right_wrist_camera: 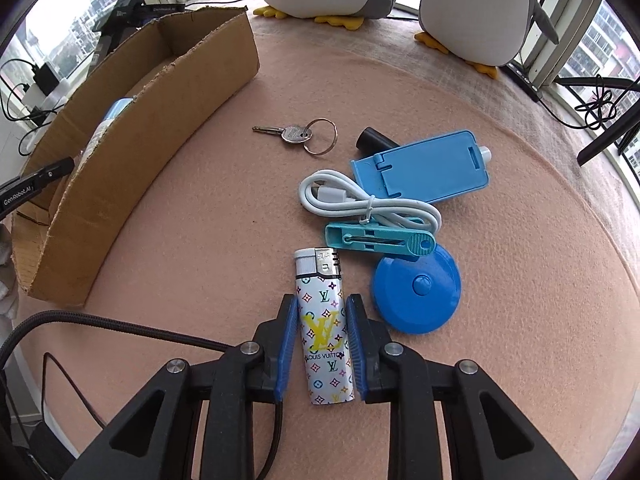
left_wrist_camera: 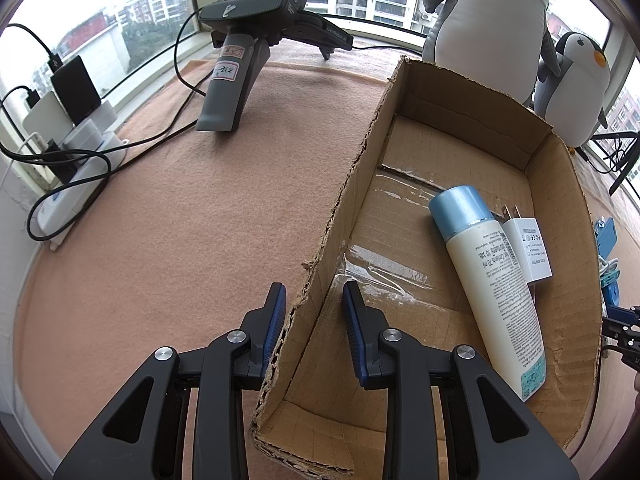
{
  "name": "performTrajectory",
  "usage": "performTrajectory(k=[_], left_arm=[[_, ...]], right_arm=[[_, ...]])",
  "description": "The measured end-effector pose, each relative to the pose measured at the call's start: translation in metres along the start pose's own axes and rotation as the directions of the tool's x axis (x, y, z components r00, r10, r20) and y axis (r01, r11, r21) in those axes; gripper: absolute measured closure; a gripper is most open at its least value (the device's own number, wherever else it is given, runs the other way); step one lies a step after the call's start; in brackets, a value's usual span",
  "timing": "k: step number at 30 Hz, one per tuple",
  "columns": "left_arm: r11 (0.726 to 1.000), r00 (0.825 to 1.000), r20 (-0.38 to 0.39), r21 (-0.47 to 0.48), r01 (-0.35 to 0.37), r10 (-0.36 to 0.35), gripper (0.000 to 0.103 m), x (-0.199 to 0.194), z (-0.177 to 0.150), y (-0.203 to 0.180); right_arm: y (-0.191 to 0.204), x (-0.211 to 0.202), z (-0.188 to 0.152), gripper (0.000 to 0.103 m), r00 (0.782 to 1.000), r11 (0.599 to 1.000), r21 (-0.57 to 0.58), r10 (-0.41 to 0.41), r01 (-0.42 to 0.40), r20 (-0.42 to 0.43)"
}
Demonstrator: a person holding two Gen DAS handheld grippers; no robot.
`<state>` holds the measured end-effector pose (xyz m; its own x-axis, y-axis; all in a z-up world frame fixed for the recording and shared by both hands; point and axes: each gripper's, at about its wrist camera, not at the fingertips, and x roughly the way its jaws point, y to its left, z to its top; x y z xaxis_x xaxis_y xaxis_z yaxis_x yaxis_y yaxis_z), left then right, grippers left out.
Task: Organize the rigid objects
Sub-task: 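Move the right gripper to the patterned lighter and grasp it, then carry the lighter into the box and open the right gripper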
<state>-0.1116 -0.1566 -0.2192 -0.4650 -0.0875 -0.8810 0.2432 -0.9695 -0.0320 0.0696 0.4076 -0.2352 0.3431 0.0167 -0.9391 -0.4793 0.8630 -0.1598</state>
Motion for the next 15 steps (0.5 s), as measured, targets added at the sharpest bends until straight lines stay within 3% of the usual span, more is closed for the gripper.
performTrajectory(k=[11, 15], left_arm=[[1.000, 1.000, 0.002, -0.002, 0.005, -0.005, 0.076, 0.000, -0.001, 0.002], [1.000, 1.000, 0.002, -0.005, 0.008, -0.008, 0.076, -0.001, -0.002, 0.001]], right_arm=[[0.007, -0.024, -0.007, 0.082, 0.997, 0.999, 0.045, 0.015, -0.018, 0.078], [0.020, -0.042, 0.019, 0.082, 0.990, 0.999, 0.026, 0.029, -0.033, 0.135]])
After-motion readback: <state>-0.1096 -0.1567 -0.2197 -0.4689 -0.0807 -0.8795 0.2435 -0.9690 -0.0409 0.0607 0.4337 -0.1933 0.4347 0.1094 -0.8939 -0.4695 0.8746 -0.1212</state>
